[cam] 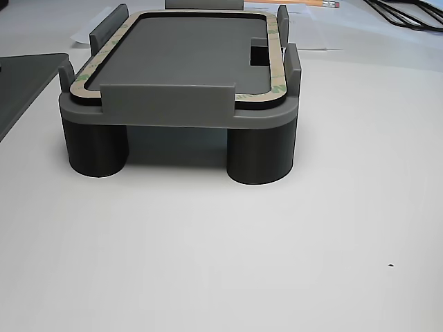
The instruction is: Move top rectangular frame to the holder.
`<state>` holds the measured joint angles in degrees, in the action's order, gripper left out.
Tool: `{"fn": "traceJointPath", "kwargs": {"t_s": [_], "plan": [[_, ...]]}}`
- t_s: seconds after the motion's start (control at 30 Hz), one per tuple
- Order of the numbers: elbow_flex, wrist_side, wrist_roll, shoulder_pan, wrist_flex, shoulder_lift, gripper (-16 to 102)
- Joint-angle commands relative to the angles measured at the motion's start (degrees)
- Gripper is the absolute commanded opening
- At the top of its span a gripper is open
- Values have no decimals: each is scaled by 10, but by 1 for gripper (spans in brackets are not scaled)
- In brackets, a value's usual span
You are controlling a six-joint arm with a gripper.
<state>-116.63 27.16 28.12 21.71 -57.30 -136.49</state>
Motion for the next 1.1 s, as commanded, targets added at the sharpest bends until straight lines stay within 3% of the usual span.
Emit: {"fn": "traceJointPath", "kwargs": {"t_s": [0.0, 0.13, 0.33, 0.5, 0.63, 0.93, 1.07], "plan": [[-174, -27, -183, -44, 25, -184, 100], [-286, -38, -211, -59, 33, -314, 100], [-312, -74, -193, -70, -7, -328, 100], [-313, -171, -227, -132, 2, -328, 100], [-318, -307, -268, -238, 13, -328, 100], [-323, -297, -262, -250, 19, -325, 100], [-345, -266, -238, -253, 19, -328, 100]]}}
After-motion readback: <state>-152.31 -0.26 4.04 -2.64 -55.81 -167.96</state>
